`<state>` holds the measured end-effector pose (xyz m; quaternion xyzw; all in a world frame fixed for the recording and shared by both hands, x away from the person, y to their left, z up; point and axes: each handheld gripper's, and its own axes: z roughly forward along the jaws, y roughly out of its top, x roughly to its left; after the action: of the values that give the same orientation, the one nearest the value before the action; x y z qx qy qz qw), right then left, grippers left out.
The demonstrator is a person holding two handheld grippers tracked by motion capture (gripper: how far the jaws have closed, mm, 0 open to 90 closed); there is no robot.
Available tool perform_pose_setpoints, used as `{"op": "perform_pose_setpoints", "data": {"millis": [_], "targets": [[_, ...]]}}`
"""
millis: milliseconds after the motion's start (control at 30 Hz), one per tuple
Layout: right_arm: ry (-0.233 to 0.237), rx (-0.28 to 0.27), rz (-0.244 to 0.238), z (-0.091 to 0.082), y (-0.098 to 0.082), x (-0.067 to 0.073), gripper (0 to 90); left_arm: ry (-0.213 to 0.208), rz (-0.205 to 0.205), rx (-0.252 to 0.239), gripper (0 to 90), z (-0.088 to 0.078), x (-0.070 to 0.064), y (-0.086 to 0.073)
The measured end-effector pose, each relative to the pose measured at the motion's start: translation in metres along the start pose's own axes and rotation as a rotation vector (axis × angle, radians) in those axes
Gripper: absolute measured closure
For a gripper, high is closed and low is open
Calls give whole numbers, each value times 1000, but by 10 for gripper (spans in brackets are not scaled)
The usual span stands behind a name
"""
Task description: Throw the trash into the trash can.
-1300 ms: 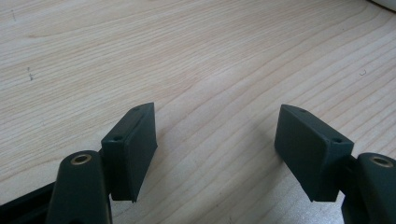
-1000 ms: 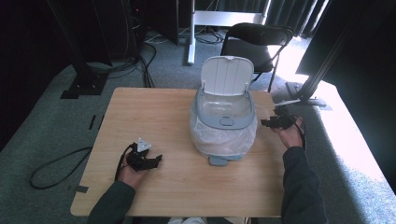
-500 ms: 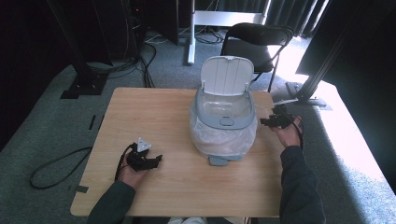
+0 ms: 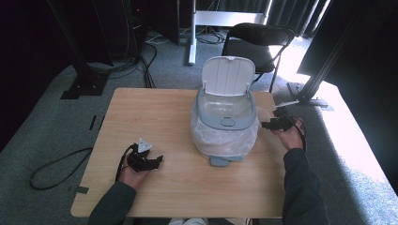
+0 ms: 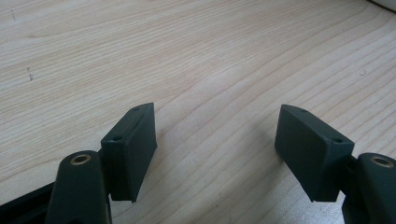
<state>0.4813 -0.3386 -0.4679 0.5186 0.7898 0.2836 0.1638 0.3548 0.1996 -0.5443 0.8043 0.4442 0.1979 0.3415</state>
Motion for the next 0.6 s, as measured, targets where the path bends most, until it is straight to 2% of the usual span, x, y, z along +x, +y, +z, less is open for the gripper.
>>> {"op": "perform_pose_setpoints", "data": {"millis": [600], "targets": [[25, 0, -29, -11, -18, 2, 456, -1, 1, 1, 295, 0, 0, 0]]}}
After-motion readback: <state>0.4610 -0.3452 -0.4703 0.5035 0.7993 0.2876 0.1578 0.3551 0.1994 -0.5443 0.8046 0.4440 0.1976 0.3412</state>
